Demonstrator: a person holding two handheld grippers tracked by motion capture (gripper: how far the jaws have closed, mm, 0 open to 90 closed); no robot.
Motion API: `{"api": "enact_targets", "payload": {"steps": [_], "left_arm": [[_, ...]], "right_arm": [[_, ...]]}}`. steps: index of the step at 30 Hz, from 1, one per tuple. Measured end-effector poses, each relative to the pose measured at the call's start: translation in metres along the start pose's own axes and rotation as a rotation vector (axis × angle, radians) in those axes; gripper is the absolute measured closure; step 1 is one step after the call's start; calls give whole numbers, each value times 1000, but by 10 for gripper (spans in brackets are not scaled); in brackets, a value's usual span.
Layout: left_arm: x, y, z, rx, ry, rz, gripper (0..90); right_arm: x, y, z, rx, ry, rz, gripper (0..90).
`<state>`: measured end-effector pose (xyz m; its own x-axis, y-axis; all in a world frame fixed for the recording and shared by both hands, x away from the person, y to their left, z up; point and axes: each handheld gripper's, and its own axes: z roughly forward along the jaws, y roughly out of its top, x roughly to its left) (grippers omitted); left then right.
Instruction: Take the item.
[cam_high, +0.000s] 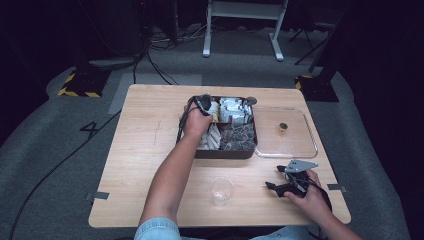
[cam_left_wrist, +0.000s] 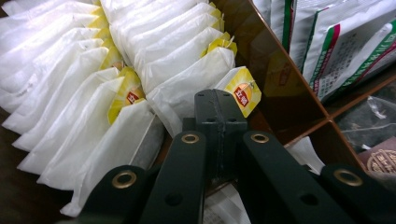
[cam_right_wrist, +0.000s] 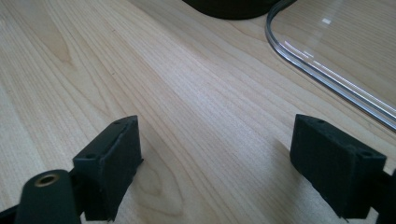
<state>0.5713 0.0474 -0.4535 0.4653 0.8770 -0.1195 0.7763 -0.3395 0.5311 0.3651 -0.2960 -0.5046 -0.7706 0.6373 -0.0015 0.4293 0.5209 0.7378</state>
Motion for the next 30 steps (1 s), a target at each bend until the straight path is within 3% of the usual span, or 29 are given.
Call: {"api": "enact_targets", "payload": {"steps": [11,15,30], "left_arm": [[0,5,-11,-60,-7,31,900],[2,7,-21,-106,-24,20,900],[9,5,-59,-182,-41,29,900]], "right_arm": [[0,0,0,0,0,0,165],[0,0,0,0,1,0,165],[-1,1,1,-1,7,-6,165]]}}
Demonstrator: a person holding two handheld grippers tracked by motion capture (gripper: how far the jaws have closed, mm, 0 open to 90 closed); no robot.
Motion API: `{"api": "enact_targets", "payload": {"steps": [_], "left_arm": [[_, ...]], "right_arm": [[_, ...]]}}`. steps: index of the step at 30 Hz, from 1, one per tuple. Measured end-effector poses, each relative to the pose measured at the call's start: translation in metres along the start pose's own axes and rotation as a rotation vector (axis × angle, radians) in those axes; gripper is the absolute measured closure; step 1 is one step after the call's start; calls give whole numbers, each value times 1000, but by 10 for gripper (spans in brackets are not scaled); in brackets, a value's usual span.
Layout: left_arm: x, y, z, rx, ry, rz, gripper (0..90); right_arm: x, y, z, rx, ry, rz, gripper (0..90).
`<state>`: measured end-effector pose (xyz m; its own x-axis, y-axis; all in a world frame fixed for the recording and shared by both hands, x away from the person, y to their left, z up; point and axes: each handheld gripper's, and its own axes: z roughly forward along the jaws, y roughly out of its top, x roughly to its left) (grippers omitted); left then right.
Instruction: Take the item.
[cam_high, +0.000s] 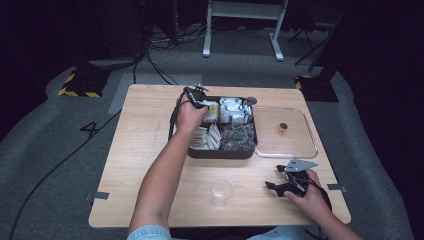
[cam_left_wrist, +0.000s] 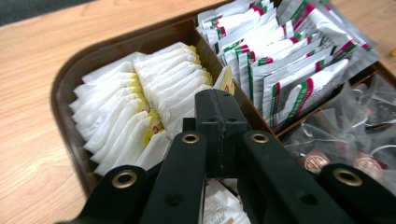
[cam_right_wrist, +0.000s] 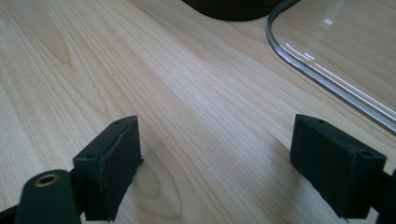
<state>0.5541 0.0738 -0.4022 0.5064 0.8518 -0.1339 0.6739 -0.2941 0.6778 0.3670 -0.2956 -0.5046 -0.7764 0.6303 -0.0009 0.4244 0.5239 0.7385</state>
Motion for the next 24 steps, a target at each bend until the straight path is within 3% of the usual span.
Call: {"api": "enact_targets", "payload": {"steps": [3,12,24], "left_arm": [[-1,0,-11,5,-10,13,900],[-15,-5,-46,-50,-65,61,900],[-36,-17,-91,-109,-181,159,900]], "right_arm": [[0,0,0,0,0,1,165],[0,0,0,0,3,-4,165],[0,2,2,2,5,-7,165]]}}
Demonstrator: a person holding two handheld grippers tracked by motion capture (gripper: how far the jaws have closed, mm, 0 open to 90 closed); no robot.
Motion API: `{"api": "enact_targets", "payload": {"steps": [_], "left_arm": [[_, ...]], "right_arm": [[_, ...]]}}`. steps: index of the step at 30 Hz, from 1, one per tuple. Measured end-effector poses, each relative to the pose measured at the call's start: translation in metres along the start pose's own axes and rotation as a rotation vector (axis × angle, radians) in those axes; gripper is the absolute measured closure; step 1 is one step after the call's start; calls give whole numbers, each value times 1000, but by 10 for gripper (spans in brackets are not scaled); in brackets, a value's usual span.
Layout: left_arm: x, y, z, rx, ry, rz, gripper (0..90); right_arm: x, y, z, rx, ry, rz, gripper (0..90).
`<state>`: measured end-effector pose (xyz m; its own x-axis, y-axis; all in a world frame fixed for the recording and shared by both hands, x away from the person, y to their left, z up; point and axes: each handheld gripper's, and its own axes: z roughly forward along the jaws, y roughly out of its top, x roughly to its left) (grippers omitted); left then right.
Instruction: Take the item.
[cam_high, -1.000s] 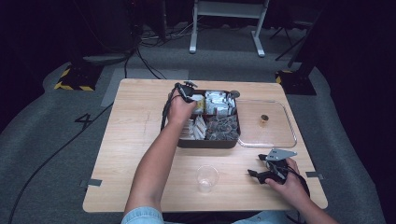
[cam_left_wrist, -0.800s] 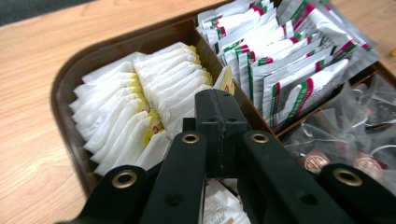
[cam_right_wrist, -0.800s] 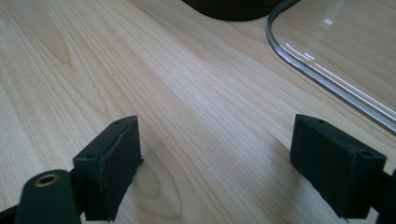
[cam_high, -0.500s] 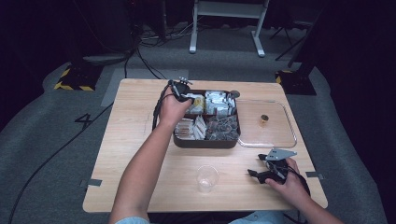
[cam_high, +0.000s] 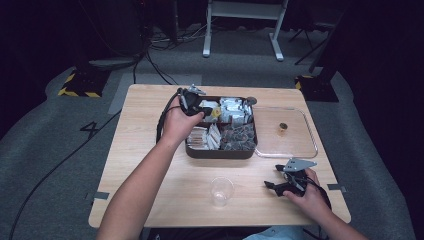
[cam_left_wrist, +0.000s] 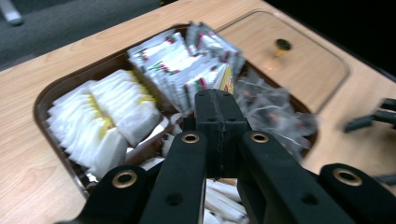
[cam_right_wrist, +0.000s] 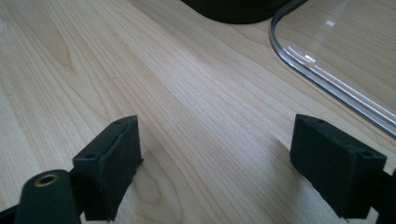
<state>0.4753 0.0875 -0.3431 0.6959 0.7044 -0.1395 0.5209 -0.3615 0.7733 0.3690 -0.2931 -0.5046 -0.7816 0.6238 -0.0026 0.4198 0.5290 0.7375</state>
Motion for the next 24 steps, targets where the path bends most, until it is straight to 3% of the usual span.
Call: {"api": "enact_targets", "payload": {"steps": [4,17,18,24], "left_arm": [[-9,-4,-8,-11,-13,32,900],[-50,-28,-41,-56,-132,127,900],[-55,-33,-44,-58,-134,150,900],[-67,-43,-50,-94,-150,171,900]], "right_arm": [[0,0,0,0,0,0,164],[1,1,1,-2,-6,5,164],[1,1,1,-1,-6,6,164],[1,1,1,-2,-11,8,164]]}}
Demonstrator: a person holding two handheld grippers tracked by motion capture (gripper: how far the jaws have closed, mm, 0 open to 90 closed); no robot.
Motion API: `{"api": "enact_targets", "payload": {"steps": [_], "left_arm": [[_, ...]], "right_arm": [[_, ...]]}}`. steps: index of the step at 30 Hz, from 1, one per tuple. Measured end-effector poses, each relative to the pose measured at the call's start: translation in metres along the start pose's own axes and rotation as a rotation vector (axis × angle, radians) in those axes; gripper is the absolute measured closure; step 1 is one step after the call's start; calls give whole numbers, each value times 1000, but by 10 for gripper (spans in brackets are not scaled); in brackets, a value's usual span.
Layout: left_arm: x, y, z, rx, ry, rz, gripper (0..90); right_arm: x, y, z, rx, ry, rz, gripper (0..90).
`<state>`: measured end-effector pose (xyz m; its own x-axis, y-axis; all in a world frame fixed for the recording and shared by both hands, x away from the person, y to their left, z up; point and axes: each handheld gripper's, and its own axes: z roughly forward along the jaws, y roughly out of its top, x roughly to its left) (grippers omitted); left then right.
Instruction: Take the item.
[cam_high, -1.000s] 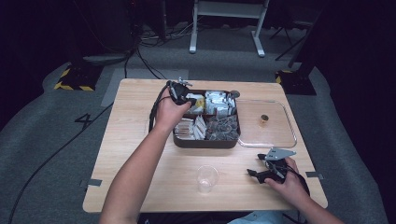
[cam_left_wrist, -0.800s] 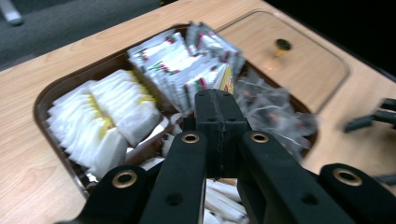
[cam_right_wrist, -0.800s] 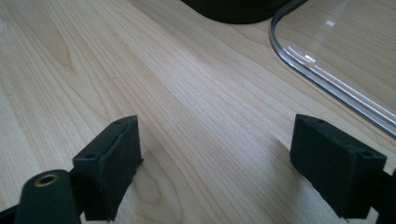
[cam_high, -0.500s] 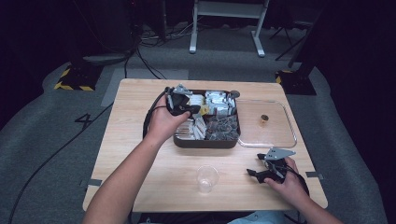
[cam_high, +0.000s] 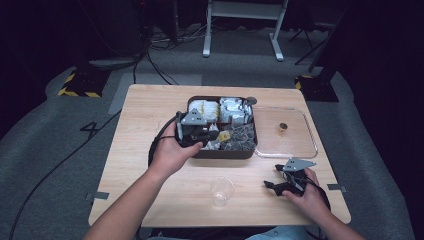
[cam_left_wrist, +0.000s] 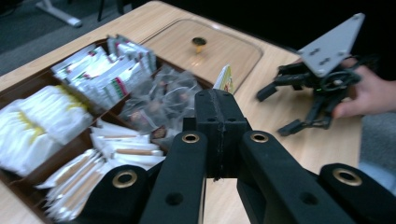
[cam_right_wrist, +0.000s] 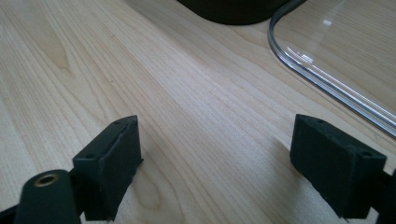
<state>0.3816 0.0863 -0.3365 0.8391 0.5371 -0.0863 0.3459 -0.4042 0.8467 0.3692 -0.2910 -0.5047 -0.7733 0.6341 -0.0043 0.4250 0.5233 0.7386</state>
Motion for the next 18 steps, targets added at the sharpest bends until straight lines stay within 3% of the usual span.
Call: {"api": "enact_targets", "payload": {"steps": [9,18], "left_arm": [[-34,-16,-2,2,-108,44,900],[-52,-33,-4,4,-164,54,900]], "right_arm": [[0,0,0,1,-2,3,165],[1,0,0,1,-5,3,165]]}}
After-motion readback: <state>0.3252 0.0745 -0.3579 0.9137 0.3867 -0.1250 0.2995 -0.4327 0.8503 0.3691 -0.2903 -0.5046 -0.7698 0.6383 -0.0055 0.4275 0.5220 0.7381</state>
